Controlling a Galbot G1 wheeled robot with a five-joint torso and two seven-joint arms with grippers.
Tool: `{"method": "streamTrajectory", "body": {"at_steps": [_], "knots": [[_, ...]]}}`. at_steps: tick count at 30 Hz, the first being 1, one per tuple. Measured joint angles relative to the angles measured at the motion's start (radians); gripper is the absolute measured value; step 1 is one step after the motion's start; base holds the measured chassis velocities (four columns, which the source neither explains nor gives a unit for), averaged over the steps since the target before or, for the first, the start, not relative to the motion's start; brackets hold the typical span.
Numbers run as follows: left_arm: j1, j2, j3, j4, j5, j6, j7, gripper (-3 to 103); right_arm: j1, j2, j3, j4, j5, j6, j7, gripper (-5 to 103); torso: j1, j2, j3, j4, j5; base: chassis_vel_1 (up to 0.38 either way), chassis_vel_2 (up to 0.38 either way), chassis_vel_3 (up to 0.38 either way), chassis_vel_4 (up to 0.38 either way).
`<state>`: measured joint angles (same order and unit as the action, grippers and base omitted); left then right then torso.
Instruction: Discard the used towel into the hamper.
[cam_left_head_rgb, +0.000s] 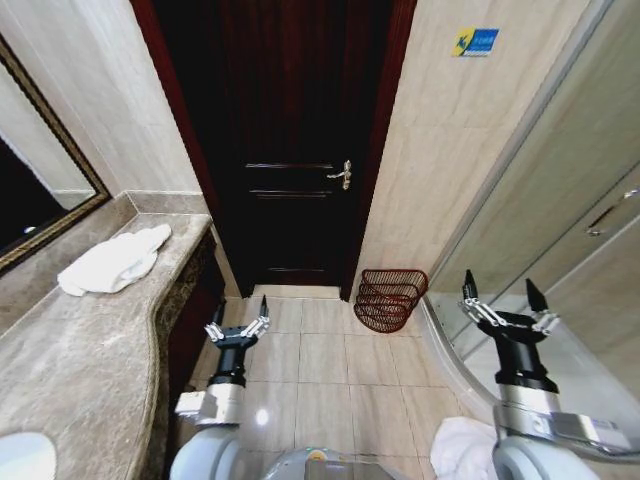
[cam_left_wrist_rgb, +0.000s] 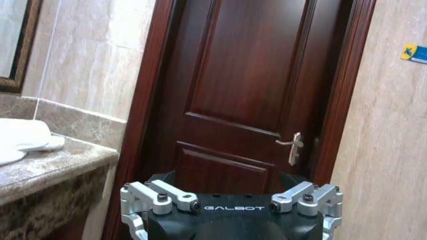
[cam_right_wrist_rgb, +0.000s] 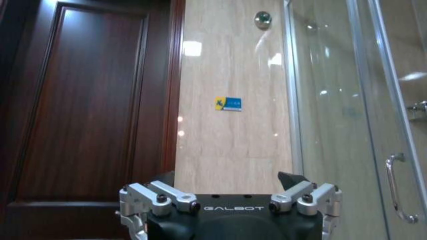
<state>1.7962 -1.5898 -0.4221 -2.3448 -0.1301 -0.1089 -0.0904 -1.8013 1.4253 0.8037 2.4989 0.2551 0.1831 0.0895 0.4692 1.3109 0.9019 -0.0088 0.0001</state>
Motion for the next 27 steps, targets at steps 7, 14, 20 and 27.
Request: {"method": "streamTrajectory", "body": {"at_steps": [7,14,20,27], "knots": [[0.002,0.007,-0.072,-0.086,-0.029,-0.011,-0.007,100,0.004,-0.002,-0.039,0.001,-0.011,-0.016,0.026,100,0.000,0.000,0.000,0.0002,0.0000,0.000,0.000,0.000,0.000],[0.012,0.024,-0.076,-0.113,-0.044,-0.024,-0.032,100,0.001,-0.006,-0.054,0.001,0.001,-0.037,0.030,100,0.000,0.000,0.000,0.0001,-0.0002,0.000,0.000,0.000,0.000],[0.027,0.014,-0.040,-0.098,-0.006,-0.034,-0.017,100,0.000,-0.017,-0.056,0.001,0.039,-0.068,0.030,100,0.000,0.000,0.000,0.0001,-0.0001,0.000,0.000,0.000,0.000],[0.030,0.019,-0.051,-0.097,-0.011,-0.034,-0.021,100,0.003,-0.020,-0.055,0.001,0.050,-0.071,0.030,100,0.000,0.000,0.000,0.0001,-0.0001,0.000,0.000,0.000,0.000]]}}
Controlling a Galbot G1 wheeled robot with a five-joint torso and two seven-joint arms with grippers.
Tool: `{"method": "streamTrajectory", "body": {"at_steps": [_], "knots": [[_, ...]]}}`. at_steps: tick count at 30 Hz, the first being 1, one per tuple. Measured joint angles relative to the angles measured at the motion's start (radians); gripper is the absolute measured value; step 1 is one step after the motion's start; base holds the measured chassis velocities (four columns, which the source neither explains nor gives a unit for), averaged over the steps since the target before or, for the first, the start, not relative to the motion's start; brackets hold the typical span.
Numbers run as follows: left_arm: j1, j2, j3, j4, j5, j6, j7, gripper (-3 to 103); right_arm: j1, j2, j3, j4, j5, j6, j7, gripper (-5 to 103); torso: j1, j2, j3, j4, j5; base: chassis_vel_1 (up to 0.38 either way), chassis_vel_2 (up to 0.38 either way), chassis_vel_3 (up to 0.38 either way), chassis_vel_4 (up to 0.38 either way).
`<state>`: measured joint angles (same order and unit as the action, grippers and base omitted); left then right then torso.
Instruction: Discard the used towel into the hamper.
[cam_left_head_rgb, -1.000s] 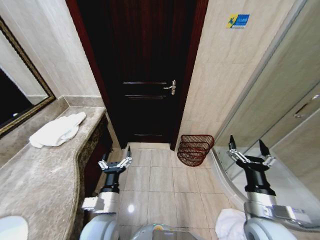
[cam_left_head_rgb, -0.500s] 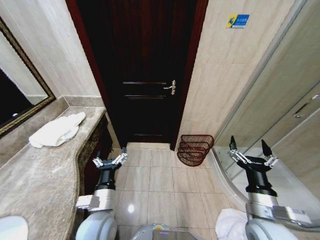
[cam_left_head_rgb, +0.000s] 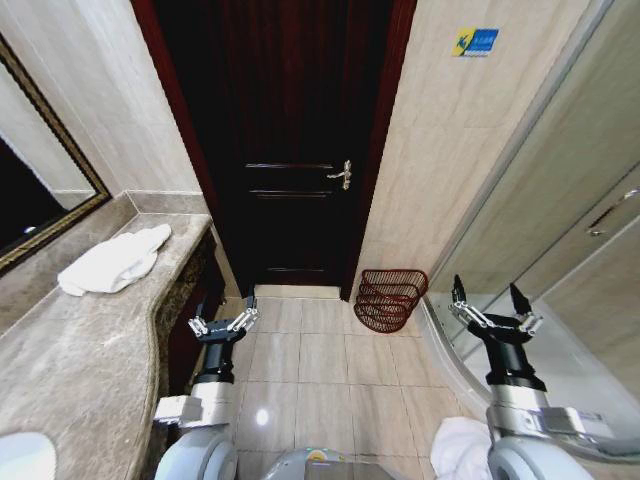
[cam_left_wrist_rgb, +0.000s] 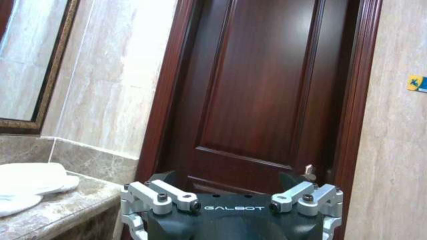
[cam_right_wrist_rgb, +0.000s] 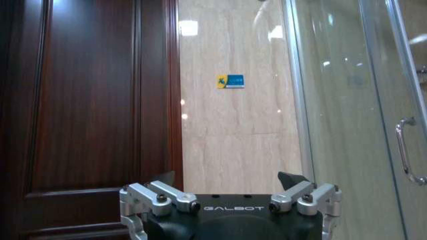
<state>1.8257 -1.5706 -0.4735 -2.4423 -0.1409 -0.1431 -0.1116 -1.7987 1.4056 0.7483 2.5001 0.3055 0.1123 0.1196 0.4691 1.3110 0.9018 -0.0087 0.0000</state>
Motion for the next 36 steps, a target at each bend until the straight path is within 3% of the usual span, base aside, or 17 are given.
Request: {"method": "streamTrajectory", "body": {"at_steps": [9,36], "knots": [[-0.001,0.010,-0.004,-0.002,-0.010,0.002,-0.002,100,-0.003,0.011,-0.006,0.000,0.000,0.006,-0.005,100,0.000,0.000,0.000,-0.0001,-0.0001,-0.082,0.083,0.072,-0.094],[0.000,0.007,-0.012,-0.004,-0.009,-0.002,-0.001,100,-0.007,0.013,-0.003,0.000,-0.003,0.012,0.004,100,0.000,0.000,0.000,0.0001,0.0001,-0.190,0.195,0.204,-0.203]]}}
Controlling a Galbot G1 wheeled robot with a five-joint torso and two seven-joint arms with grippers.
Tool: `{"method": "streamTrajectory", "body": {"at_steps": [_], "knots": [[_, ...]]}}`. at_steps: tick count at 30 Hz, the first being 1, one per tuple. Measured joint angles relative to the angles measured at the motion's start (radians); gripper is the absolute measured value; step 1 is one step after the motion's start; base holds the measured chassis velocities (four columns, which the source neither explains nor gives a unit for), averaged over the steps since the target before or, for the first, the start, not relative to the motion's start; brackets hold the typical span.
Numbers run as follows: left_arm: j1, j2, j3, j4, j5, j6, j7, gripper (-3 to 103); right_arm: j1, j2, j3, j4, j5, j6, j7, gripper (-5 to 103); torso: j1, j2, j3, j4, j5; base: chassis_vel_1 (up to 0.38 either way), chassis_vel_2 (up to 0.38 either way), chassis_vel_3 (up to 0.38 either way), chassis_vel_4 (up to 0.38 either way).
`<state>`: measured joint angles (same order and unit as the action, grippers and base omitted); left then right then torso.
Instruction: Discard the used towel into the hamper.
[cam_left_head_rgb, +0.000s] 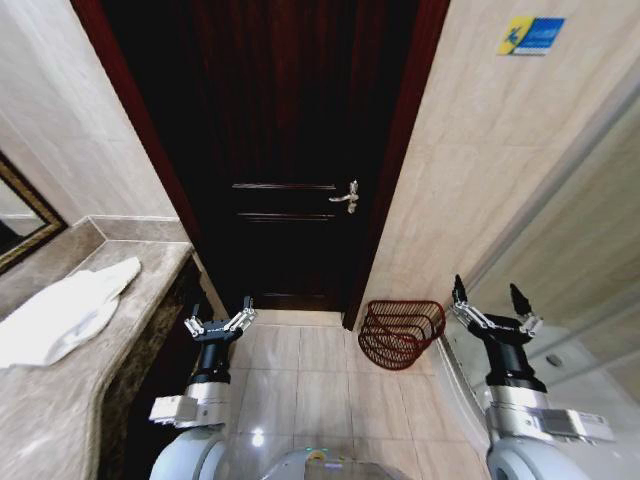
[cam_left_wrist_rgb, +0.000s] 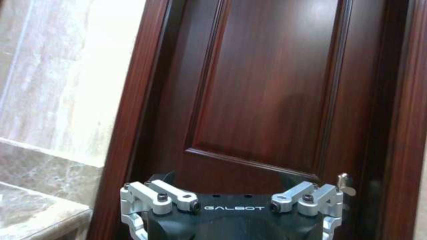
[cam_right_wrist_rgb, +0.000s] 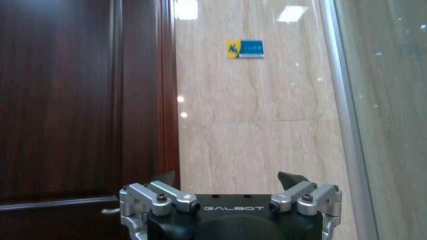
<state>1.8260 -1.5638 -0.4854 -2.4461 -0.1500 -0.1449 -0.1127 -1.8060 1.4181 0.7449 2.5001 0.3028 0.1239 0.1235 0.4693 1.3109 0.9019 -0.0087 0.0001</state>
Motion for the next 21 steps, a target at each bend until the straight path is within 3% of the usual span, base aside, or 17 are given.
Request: {"method": "streamTrajectory", "body": {"at_steps": [11,21], "knots": [[0.001,0.000,-0.015,-0.003,0.003,0.002,-0.027,99,-0.009,0.003,-0.002,0.000,-0.007,0.045,0.013,100,0.000,0.000,0.000,-0.0002,-0.0005,-0.124,0.127,0.120,-0.127],[-0.005,0.005,-0.033,-0.006,-0.004,-0.014,-0.039,100,0.004,-0.016,-0.002,0.000,-0.025,0.043,0.045,100,0.000,0.000,0.000,-0.0001,0.0000,-0.013,0.011,0.011,-0.011]]}}
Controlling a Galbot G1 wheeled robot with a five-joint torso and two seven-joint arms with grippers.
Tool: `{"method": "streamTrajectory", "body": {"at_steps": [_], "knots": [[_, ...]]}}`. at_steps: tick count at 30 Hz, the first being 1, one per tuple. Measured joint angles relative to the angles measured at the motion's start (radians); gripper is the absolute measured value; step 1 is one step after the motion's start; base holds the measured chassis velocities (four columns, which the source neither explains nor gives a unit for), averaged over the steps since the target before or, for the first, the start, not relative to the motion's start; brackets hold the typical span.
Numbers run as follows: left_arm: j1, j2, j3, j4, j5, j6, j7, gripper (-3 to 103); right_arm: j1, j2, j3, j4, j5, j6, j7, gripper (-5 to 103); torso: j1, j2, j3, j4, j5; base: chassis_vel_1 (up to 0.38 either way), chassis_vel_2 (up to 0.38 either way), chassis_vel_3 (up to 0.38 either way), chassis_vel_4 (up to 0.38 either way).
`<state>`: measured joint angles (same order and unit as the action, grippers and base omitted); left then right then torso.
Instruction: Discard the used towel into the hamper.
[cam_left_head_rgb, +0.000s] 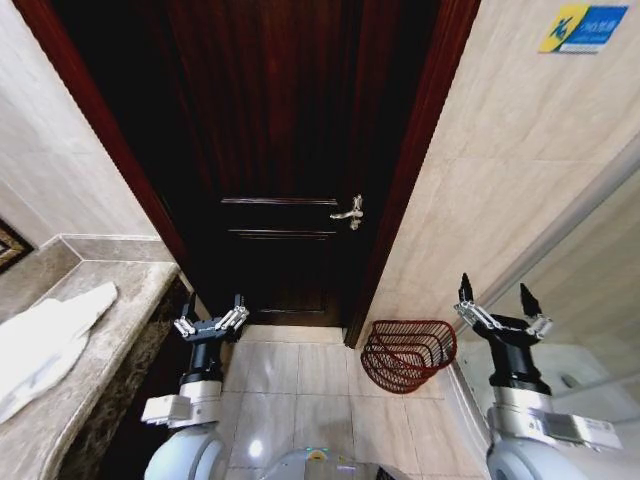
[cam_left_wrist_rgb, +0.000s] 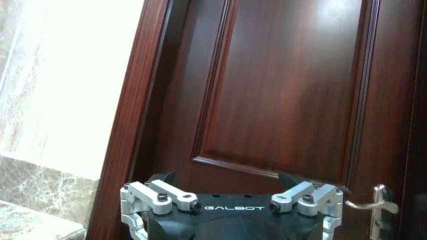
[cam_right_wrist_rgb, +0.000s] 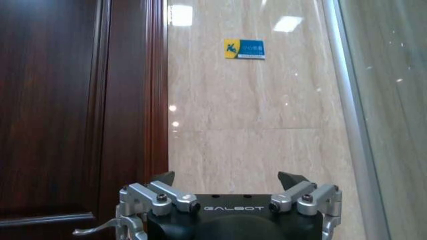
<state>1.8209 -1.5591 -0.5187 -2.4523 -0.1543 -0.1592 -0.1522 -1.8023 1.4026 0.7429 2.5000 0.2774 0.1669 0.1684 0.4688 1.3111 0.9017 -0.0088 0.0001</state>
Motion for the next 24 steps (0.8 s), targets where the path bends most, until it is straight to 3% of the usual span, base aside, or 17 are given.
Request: {"method": "streamTrajectory", "body": {"at_steps": [24], "knots": [[-0.016,-0.033,-0.010,-0.012,-0.015,0.042,-0.054,100,0.047,-0.099,0.009,0.000,0.005,-0.084,0.112,100,0.000,0.000,0.000,0.0000,0.0000,0.007,0.006,0.007,0.006]]}}
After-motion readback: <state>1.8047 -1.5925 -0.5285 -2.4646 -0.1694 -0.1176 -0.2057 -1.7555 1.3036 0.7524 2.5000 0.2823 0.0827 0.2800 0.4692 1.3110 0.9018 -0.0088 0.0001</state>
